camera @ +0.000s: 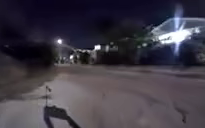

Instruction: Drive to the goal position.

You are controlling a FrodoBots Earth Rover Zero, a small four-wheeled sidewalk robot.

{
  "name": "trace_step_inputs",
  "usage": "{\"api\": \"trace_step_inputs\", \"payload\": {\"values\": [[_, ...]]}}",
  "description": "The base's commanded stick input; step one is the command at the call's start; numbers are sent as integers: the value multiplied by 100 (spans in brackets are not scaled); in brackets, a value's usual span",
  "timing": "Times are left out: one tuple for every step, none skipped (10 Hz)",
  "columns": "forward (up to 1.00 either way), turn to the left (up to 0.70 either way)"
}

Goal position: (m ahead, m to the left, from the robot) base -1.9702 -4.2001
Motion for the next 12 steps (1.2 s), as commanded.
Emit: {"api": "trace_step_inputs", "payload": {"values": [[30,8],[18,5],[9,2],[9,2],[9,2],[9,2],[9,0],[9,-15],[9,-17],[9,-17],[9,-17],[9,-17]]}}
